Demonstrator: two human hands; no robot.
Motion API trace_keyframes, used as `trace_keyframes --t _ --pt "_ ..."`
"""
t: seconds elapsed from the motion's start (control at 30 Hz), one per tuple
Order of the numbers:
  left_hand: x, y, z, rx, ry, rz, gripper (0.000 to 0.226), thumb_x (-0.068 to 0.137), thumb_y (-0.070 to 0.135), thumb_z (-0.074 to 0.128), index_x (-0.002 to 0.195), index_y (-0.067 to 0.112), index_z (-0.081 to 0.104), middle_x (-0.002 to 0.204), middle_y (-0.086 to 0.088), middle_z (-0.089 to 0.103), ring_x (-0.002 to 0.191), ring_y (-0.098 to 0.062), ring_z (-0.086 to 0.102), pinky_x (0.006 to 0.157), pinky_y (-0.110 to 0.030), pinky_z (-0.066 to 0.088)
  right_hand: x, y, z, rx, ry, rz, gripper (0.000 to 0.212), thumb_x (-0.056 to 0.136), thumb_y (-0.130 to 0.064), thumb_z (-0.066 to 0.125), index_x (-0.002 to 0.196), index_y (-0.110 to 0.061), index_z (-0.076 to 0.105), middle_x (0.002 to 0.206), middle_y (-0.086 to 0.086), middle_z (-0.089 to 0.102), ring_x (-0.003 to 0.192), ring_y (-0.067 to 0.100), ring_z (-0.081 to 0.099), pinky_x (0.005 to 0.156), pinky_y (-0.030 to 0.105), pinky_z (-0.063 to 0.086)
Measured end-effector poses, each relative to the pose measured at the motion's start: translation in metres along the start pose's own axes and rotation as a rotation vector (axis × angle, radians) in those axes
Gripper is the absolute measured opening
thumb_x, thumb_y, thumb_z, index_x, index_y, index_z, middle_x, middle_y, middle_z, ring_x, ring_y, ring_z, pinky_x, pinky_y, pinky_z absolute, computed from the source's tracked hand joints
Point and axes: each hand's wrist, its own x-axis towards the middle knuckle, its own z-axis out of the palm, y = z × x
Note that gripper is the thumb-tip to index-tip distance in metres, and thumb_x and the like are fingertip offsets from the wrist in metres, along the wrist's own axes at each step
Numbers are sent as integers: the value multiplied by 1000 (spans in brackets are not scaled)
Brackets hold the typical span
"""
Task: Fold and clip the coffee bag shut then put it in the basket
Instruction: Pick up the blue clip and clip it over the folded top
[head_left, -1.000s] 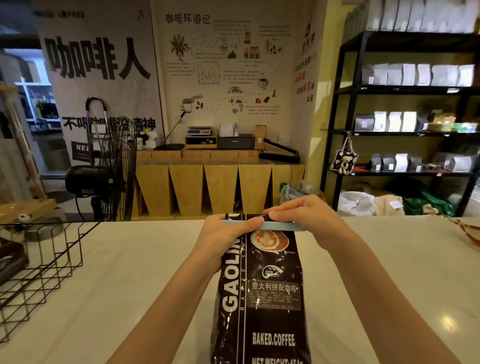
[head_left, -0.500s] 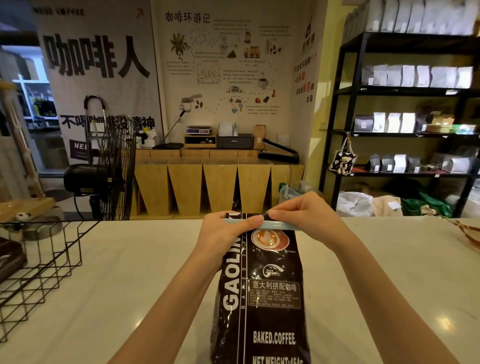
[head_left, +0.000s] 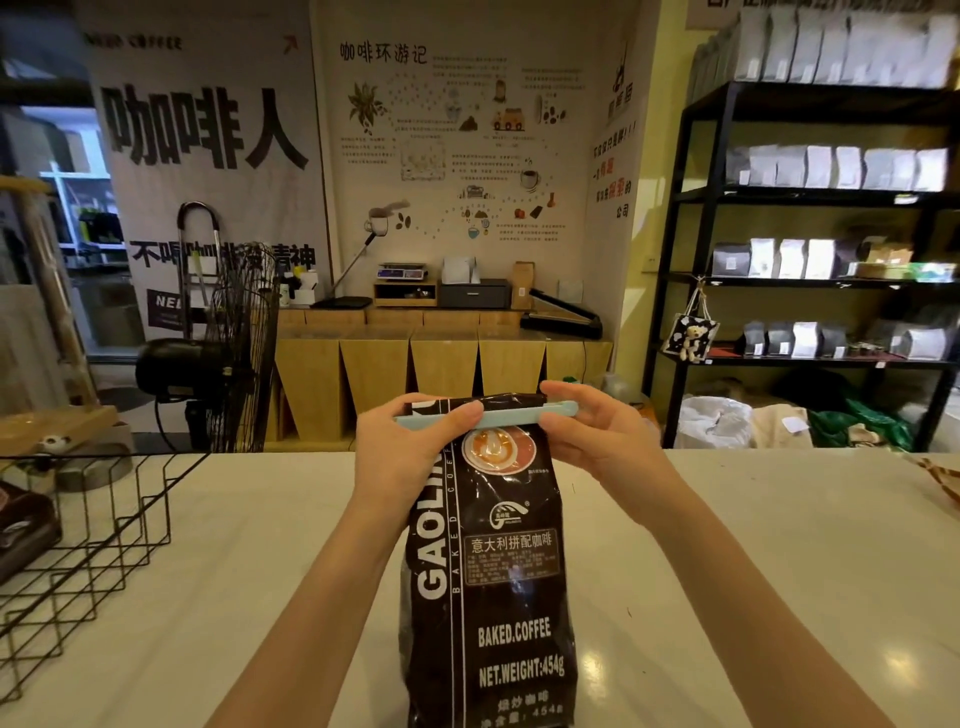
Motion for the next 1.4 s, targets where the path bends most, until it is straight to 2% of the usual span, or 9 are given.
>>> trace_keyframes --t 0.1,0.23,0.57,0.67,0.93,1.07,1.13,1.27,1.4 --pt "-1 1 0 4 -3 30 26 61 21 80 80 10 65 72 -10 69 56 -16 68 51 -23 55 1 3 5 121 48 32 16 80 -15 62 96 -14 65 83 -1 74 81 13 71 68 22 56" --pt "0 2 2 -10 -46 21 22 62 19 79 77 12 65 71 -9 69 53 -15 68 49 -22 55 -1 3 3 174 70 55 19 78 -16 61 95 -10 67 85 3 72 79 12 70 66 21 54" --pt "8 -3 -2 -63 -150 -81 16 66 15 76 76 15 64 58 -2 69 50 -14 68 50 -26 57 1 9 5 136 189 91 12 67 -24 70 78 -20 71 83 1 68 95 21 60 92 36 42" --pt "8 -3 -4 -67 -192 -95 19 65 11 77 77 16 64 58 -1 70 51 -14 69 50 -26 57 0 10 5 143 197 90 8 71 -21 69 78 -19 71 80 -1 66 92 18 57 90 34 40" --pt "8 -7 1 -64 -150 -70 23 61 10 80 74 11 60 65 -8 69 51 -16 68 48 -25 56 0 12 6 212 236 57 23 54 -29 73 73 -16 73 79 3 65 91 22 57 88 33 42" --pt "10 -9 0 -46 -144 -47 25 61 13 80 77 12 60 72 -11 69 56 -18 69 52 -27 57 0 12 8 250 238 32 7 68 -18 70 74 -14 71 69 -1 68 77 14 64 71 23 48" --pt "11 -10 -1 -40 -150 -47 27 61 14 80 78 12 60 73 -12 70 58 -19 70 53 -28 57 0 13 9 235 242 27 5 72 -17 68 75 -15 71 71 0 69 80 15 65 72 24 48" --pt "12 -10 -3 -38 -158 -45 28 61 14 80 80 14 60 76 -13 69 64 -24 69 60 -33 58 0 14 7 198 182 12 14 75 -20 65 87 -15 68 81 2 70 86 18 64 78 27 48" --pt "9 -10 0 -80 -200 -34 26 63 14 79 80 11 60 74 -11 68 60 -20 69 56 -31 57 -4 15 7 54 -146 259 65 61 -31 78 118 -13 52 107 6 66 95 19 66 76 29 52"
